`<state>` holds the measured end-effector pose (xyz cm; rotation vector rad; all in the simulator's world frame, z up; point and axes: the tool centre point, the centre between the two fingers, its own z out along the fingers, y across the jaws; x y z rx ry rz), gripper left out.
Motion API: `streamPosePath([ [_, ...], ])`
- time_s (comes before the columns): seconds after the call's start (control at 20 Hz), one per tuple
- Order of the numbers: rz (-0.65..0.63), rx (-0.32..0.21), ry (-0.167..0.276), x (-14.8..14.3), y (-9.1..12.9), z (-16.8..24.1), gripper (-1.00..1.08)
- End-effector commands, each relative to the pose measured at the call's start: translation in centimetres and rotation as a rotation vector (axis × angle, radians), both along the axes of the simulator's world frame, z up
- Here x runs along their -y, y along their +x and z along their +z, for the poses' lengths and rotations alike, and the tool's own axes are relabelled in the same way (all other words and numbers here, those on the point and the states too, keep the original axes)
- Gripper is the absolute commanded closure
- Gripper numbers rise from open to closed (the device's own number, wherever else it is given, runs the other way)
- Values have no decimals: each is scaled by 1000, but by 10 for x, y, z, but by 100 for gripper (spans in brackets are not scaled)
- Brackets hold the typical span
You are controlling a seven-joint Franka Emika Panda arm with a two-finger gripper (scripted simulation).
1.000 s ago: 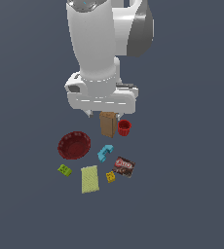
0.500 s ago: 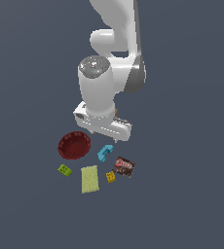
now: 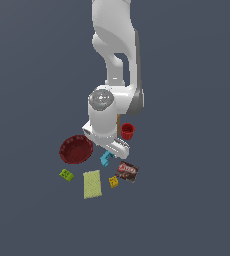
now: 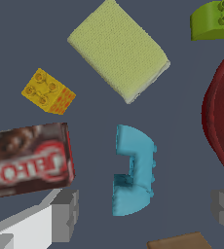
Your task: Pick up a designated object from a clutter of objects.
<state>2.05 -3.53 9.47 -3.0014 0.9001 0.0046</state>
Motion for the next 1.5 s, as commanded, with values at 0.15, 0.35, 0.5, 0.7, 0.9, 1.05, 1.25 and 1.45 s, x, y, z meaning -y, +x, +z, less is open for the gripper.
streamPosePath([
  [0.15,-52,0,-7,2,-4,-23,-92],
  [0.35,-62,0,-9,2,-5,-28,-92],
  [0.5,-58,-1,-8,2,-5,-28,-92],
  [0.7,-59,-1,-8,2,-5,-37,-92],
  [0.9,-61,-1,-8,2,-6,-56,-92],
  [1.05,-62,0,-9,2,-6,-69,-92],
  [1.25,-62,0,-9,2,-5,-77,-92],
  [1.45,-63,0,-9,2,-5,-78,108],
])
